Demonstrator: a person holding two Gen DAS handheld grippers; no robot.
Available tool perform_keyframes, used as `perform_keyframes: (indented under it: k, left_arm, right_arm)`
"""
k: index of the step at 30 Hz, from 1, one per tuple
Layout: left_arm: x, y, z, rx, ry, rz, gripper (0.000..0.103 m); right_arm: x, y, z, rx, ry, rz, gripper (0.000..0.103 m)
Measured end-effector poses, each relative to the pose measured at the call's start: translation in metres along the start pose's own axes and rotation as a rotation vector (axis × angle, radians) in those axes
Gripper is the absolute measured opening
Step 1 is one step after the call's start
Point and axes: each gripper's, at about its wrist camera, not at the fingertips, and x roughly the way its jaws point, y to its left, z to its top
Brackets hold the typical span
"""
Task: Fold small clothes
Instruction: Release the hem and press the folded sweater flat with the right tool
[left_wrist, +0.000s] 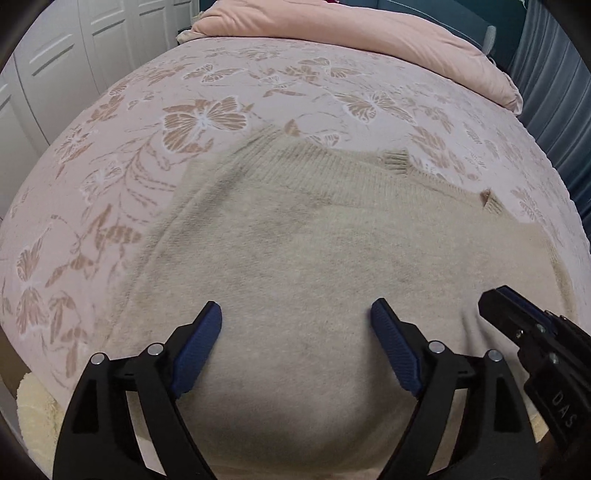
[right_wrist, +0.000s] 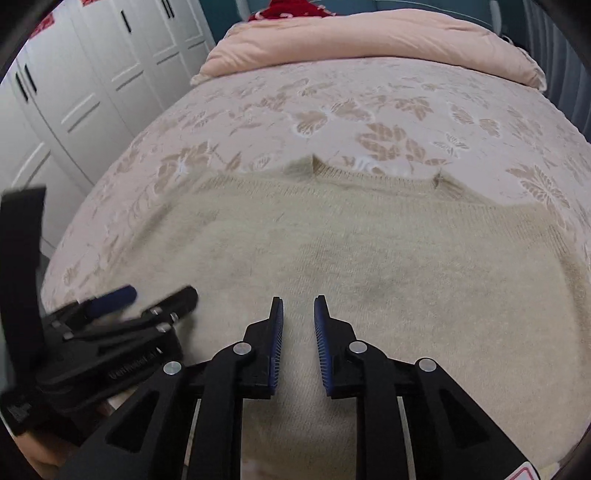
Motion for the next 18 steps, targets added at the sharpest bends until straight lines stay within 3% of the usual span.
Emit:
perform_keyframes:
  k: [2, 4, 7, 9, 12, 13, 16, 18]
  left_arm:
    - [0.001, 0.011, -0.002, -0.016, 0.004, 0.012, 0.081]
    - [-0.002, 0.018, -0.004, -0.024, 0.011, -0.001, 0.081]
    - [-0.017, 0.028, -0.007, -0.027, 0.004, -0.017, 0.083]
    - [-0.019, 0.036, -0.010, -0.028, 0.020, -0.025, 0.087]
    - [-0.013, 0.044, -0.015, -0.027, 0.025, -0.032, 0.087]
    - [-0.012, 0.043, -0.017, -0.015, 0.016, -0.022, 0.087]
    - [-0.009, 0.035, -0.020, 0.037, -0.010, 0.013, 0.087]
    - [-0.008, 0.032, -0.021, 0.057, -0.017, 0.028, 0.088]
  right_arm:
    - [0.022, -0.002, -0.004, 0.004, 0.028, -0.020, 0.017]
    - [0.013, 0.001, 0.006, 0.027, 0.024, -0.018, 0.016]
    - [-0.006, 0.003, 0.025, 0.086, -0.019, 0.080, 0.016]
    - [0.006, 0.007, 0.038, 0.063, -0.001, 0.050, 0.017]
    - [0.060, 0.007, 0.057, 0.062, 0.116, -0.016, 0.015]
    - [0.071, 0.008, 0.064, 0.062, 0.110, -0.025, 0.011]
    - [0.089, 0.019, 0.086, 0.000, 0.128, -0.096, 0.011]
    - [0.083, 0.019, 0.096, 0.030, 0.148, -0.086, 0.010]
